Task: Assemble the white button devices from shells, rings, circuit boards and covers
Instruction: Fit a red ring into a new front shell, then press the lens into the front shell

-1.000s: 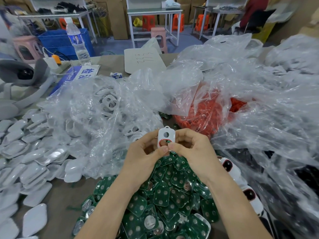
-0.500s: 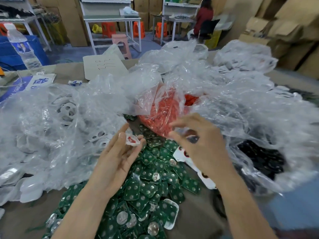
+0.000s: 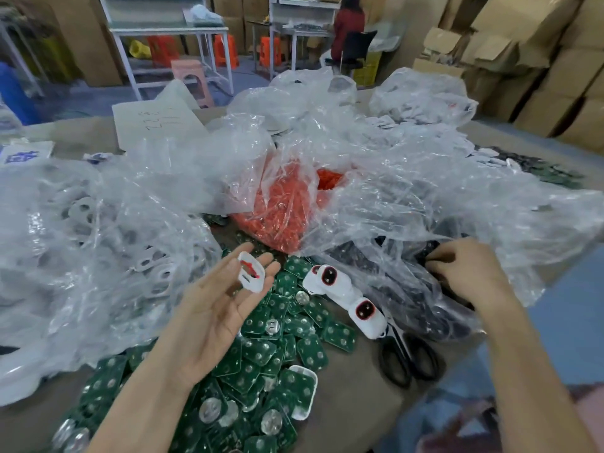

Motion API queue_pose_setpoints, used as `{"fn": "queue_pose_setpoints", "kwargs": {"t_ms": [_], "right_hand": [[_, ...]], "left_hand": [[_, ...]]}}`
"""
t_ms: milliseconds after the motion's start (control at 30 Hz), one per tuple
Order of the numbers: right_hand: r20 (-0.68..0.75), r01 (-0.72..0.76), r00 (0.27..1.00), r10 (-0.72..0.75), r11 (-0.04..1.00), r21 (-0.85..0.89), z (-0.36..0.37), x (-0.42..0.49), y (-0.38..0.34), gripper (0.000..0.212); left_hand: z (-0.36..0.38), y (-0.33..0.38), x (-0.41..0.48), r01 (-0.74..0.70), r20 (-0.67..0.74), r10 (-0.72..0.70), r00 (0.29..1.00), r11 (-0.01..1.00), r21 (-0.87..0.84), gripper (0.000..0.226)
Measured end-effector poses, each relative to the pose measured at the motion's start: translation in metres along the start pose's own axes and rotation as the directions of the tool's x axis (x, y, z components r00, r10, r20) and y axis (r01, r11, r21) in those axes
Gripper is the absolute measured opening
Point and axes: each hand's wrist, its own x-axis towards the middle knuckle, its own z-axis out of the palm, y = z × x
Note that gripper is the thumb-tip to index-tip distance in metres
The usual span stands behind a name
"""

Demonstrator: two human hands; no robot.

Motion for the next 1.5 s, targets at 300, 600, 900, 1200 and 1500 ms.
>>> {"fn": "queue_pose_setpoints", "kwargs": {"t_ms": [300,600,900,1200,1500], "right_hand": [[-0.384,0.375,0.914,-0.135,0.646,0.665,-0.023,-0.066,-0.060,0.021],[0.116,-0.047,0.901,-0.419,0.172,0.984,0.048,-0.100,-0.145,0.018],[0.191,-0.146,0.914,-0.357,0.149,0.978,0.066,-0.093,-0.153,0.024],[0.259,-0.221,0.898,-0.355,0.144,0.964,0.072,-0.082,-0.148,0.026],[0.278,-0.165,0.826,-0.491,0.260,0.951,0.072,-0.073,-0.142,0.023]], "left_hand": [[0.004,-0.004,-0.003,0.043,0.096,-0.046,0.994,0.999,0.030,0.047],[0.000,0.001,-0.004,-0.195,0.057,0.187,0.981,0.951,0.240,0.051],[0.003,-0.004,-0.003,-0.356,0.018,0.479,0.878,0.627,0.693,0.054],[-0.001,-0.007,0.000,-0.330,-0.002,0.472,0.882,0.620,0.712,0.044],[-0.001,-0.007,0.001,-0.318,0.036,0.405,0.914,0.657,0.684,0.029]]}}
